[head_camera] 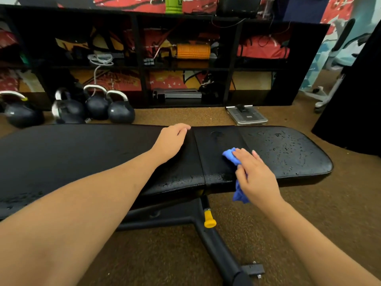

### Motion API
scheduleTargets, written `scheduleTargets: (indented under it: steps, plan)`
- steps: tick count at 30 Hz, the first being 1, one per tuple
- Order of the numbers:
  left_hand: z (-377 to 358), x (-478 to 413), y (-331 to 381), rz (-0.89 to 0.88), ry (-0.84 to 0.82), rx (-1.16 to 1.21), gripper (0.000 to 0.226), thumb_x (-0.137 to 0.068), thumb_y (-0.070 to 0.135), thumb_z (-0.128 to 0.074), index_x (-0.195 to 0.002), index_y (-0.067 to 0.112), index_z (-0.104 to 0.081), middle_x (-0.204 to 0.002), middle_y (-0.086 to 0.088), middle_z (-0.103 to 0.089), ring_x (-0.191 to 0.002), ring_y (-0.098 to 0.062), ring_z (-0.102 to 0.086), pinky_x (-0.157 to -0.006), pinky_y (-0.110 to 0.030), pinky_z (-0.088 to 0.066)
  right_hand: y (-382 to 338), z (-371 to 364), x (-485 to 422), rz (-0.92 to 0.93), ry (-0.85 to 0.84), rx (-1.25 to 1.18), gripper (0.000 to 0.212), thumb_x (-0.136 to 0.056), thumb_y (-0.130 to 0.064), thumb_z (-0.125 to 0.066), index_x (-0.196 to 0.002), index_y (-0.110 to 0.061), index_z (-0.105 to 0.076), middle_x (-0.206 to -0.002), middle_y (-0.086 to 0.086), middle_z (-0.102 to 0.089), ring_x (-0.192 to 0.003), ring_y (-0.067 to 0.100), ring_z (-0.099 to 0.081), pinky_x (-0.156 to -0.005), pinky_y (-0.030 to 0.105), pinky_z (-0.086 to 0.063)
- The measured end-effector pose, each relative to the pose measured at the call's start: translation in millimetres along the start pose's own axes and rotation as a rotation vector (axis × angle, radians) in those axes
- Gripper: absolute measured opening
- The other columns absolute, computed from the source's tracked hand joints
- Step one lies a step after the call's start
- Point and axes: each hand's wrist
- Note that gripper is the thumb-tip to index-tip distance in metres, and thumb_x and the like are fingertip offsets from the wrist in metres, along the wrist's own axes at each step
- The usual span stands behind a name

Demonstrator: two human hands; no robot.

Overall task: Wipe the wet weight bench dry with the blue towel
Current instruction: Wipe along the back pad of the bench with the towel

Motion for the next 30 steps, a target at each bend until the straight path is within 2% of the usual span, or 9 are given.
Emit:
scheduleTargets:
  steps: [4, 9, 11, 14, 16, 20, 23, 26, 30]
  plan:
    - [29.3, -4.8, -4.5, -0.034, 0.126, 0.002, 0.035, -0.106, 0.021, -0.039, -0.129, 0.018, -0.064, -0.127, 0.001, -0.065, -0.117, -0.014, -0.057, -0.092, -0.018, -0.034, -36.6, -23.9, -0.5, -0.043, 0.116, -0.027, 0.051, -0.092, -0.026, -0.033, -0.131, -0.007, -0.060, -0.138, 0.008, -0.058, -0.131, 0.018, -0.050, -0.120, 0.028, -0.019]
    - [53.3, -12.7, -19.3, -0.042, 0.235, -0.064, 0.033, -0.105, 0.021, -0.040, -0.127, 0.016, -0.065, -0.101, 0.001, -0.072, -0.088, -0.010, -0.062, -0.077, -0.016, -0.039, -141.4, -59.1, -2.7, 0.244, 0.046, 0.000, 0.042, -0.082, -0.018, -0.043, -0.113, 0.002, -0.063, -0.115, 0.021, -0.062, -0.107, 0.040, -0.059, -0.104, 0.048, -0.040]
    - [57.7, -11.0, -14.7, -0.031, 0.230, -0.071, 0.034, -0.106, 0.022, -0.039, -0.129, 0.016, -0.063, -0.083, 0.004, -0.067, -0.068, -0.006, -0.056, -0.063, -0.012, -0.037, -208.6, -74.4, -3.5, 0.371, -0.098, -0.038, 0.049, -0.083, -0.021, -0.036, -0.119, 0.002, -0.060, -0.122, 0.022, -0.059, -0.117, 0.039, -0.052, -0.113, 0.046, -0.030]
    - [60.6, -5.7, 1.6, -0.057, 0.193, -0.084, 0.035, -0.107, 0.021, -0.038, -0.132, 0.015, -0.061, -0.094, -0.008, -0.069, -0.076, -0.012, -0.054, -0.071, -0.023, -0.042, -278.8, -80.9, 1.9, 0.490, -0.236, 0.004, 0.045, -0.098, -0.022, -0.040, -0.138, -0.004, -0.047, -0.140, 0.018, -0.050, -0.136, 0.034, -0.036, -0.119, 0.044, -0.017]
    - [61.7, -5.4, 10.8, -0.079, 0.145, -0.120, 0.036, -0.107, 0.022, -0.037, -0.133, 0.016, -0.061, -0.090, -0.002, -0.062, -0.071, -0.005, -0.048, -0.063, -0.016, -0.037, -288.2, -75.8, 1.1, 0.509, -0.280, -0.053, 0.044, -0.099, -0.019, -0.045, -0.141, -0.006, -0.044, -0.142, 0.017, -0.049, -0.139, 0.032, -0.032, -0.119, 0.043, -0.014]
    - [67.3, -13.0, 19.7, -0.081, 0.073, -0.212, 0.036, -0.107, 0.021, -0.038, -0.132, 0.016, -0.062, -0.111, -0.003, -0.067, -0.086, -0.008, -0.055, -0.074, -0.020, -0.039, -231.3, -63.8, -7.1, 0.577, -0.273, 0.080, 0.053, -0.094, -0.016, -0.048, -0.142, 0.006, -0.040, -0.148, 0.026, -0.040, -0.142, 0.037, -0.031, -0.122, 0.042, -0.004]
    - [61.0, -18.3, 9.2, 0.001, -0.032, -0.280, 0.034, -0.105, 0.019, -0.040, -0.129, 0.013, -0.064, -0.133, -0.008, -0.062, -0.120, -0.023, -0.056, -0.100, -0.032, -0.039, -144.5, -47.4, -9.6, 0.435, -0.216, 0.172, 0.057, -0.080, -0.019, -0.041, -0.129, 0.006, -0.056, -0.133, 0.025, -0.057, -0.124, 0.038, -0.054, -0.114, 0.046, -0.033]
    - [44.5, -11.7, -2.9, 0.061, -0.144, -0.329, 0.035, -0.105, 0.019, -0.040, -0.129, 0.011, -0.064, -0.136, -0.009, -0.061, -0.128, -0.027, -0.053, -0.107, -0.031, -0.036, -71.5, -6.8, -15.5, 0.232, -0.203, 0.189, 0.051, -0.069, -0.012, -0.042, -0.111, 0.004, -0.066, -0.112, 0.022, -0.066, -0.102, 0.040, -0.066, -0.092, 0.045, -0.050]
    - [27.7, -0.9, -12.5, 0.068, -0.077, -0.279, 0.037, -0.105, 0.016, -0.037, -0.132, 0.005, -0.062, -0.136, -0.012, -0.061, -0.126, -0.027, -0.054, -0.106, -0.030, -0.036, -0.3, 17.7, -14.6, 0.065, -0.182, 0.243, 0.051, -0.099, -0.009, -0.038, -0.150, -0.004, -0.030, -0.158, 0.013, -0.027, -0.147, 0.029, -0.023, -0.119, 0.039, -0.018]
Point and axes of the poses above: each hand's wrist, its own x-axis away from the middle knuckle, its own z-axis out of the back of the hand, y = z × x
